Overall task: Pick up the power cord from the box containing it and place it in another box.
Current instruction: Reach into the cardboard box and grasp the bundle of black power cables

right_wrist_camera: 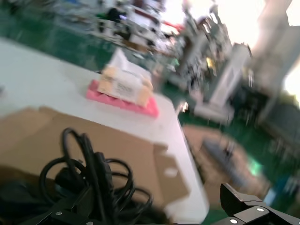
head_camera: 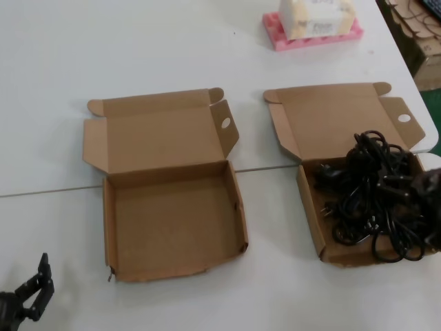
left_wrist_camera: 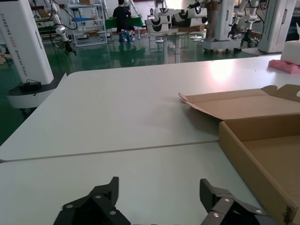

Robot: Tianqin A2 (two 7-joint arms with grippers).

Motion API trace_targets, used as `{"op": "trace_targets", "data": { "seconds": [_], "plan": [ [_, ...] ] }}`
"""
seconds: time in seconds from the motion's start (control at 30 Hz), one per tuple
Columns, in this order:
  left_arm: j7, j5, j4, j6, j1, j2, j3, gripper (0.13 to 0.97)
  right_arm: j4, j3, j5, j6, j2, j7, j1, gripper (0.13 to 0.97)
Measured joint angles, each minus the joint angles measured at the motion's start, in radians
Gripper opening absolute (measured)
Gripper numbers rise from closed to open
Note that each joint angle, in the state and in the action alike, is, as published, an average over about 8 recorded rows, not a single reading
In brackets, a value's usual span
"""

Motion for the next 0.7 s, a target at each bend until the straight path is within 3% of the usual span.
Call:
{"op": "trace_targets", "data": {
  "seconds": [0.17, 0.4, 0.53, 0.7],
  "plan": [
    [0.000, 0.000, 0.000, 0.000, 0.000, 0.000, 0.000, 0.601, -0.056, -0.257, -0.112, 0.206, 0.095, 0.000, 0.072, 0.933],
    [0.000, 0.000, 0.000, 0.000, 0.000, 0.000, 0.000, 0.417, -0.077, -0.558, 0.012, 0.378, 0.197, 0.000, 0.170, 0.904],
    [0.000, 0.000, 0.000, 0.000, 0.000, 0.000, 0.000, 0.417, -0.059, -0.622, 0.111, 0.401, 0.231, 0.000, 0.187, 0.858],
    [0.000, 0.000, 0.000, 0.000, 0.000, 0.000, 0.000, 0.323, -0.044, -0.574, 0.184, 0.350, 0.238, 0.000, 0.169, 0.780]
  ]
}}
